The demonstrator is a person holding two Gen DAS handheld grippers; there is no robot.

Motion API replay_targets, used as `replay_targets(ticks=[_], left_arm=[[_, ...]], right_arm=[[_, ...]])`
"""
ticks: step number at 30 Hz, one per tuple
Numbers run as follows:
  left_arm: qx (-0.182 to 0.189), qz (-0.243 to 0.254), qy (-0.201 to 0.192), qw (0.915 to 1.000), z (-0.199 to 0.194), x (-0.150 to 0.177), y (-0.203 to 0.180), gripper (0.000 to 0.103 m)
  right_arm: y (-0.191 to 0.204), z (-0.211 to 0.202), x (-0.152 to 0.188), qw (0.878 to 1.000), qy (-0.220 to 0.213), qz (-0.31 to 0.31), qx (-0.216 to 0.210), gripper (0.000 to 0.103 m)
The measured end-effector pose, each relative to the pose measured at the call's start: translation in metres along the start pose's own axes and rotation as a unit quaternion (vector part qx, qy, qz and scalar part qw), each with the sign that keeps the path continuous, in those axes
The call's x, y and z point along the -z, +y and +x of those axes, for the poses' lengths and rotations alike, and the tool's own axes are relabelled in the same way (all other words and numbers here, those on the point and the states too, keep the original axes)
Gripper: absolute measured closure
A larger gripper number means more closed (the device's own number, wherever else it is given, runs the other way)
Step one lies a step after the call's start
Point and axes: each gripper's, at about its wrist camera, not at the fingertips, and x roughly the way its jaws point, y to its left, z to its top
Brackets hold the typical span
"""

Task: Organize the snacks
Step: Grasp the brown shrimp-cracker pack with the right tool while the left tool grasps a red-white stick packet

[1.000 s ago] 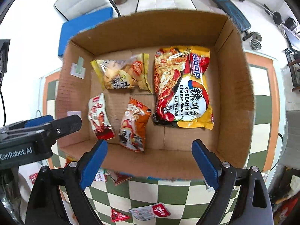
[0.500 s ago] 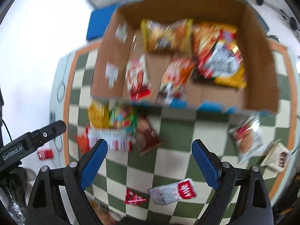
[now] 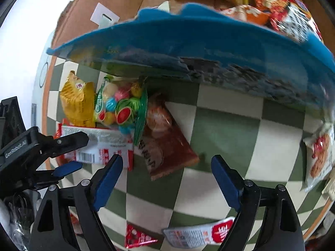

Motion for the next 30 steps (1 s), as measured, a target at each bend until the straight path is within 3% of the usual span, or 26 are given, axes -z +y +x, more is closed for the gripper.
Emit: replay_targets(ticks=[5,9,12,14,17,19,22,26,27,28,30], left_arm=[[-0.005,0.027,-0.02,0.9994,-0.007,0.009,-0.001,0.067],[-0.032,0.068,-0.04,0.9964,-0.022,0.023,-0.007,0.074],[-0.053,0.096,-0.059,0.9922,-0.033,0.028,-0.013,0.079],[-0.062,0.11,-0.068,0.9897,-0.038,0.034,-0.017,0.082],[-0.073,0.144,-0.077,0.9839,-0.044,0.043,-0.03,0.087],[-0.072,0.167,-0.083,0.9798,-0.047,0.049,-0.039,0.089],[-0.079,0.198,-0.091,0.9728,-0.049,0.059,-0.055,0.092],[-0.106,0.232,-0.119,0.9596,-0.054,0.067,-0.072,0.092],[-0.108,0.235,-0.122,0.9583,-0.056,0.067,-0.074,0.092],[-0.112,0.238,-0.123,0.9568,-0.056,0.067,-0.076,0.093],[-0.115,0.236,-0.129,0.9562,-0.058,0.066,-0.077,0.093]], right_arm=[[0.012,0.016,-0.008,0.999,0.006,-0.022,0.027,0.015],[0.021,0.03,-0.01,0.998,0.013,-0.037,0.044,0.017],[0.03,0.033,-0.008,0.995,0.003,-0.056,0.08,0.035],[0.032,0.033,-0.006,0.995,0.005,-0.061,0.083,0.037],[0.029,0.03,0.001,0.995,0.001,-0.055,0.077,0.047],[0.026,0.024,0.006,0.996,-0.003,-0.049,0.068,0.068],[0.02,0.016,0.013,0.998,-0.001,-0.039,0.047,0.084],[0.006,0.017,0.015,1.0,0.013,-0.006,0.003,0.082],[0.001,0.019,0.013,1.0,0.018,0.005,-0.004,0.073],[-0.005,0.019,0.011,1.0,0.021,0.015,-0.008,0.055],[-0.009,0.019,0.003,1.0,0.011,0.027,-0.013,0.038]])
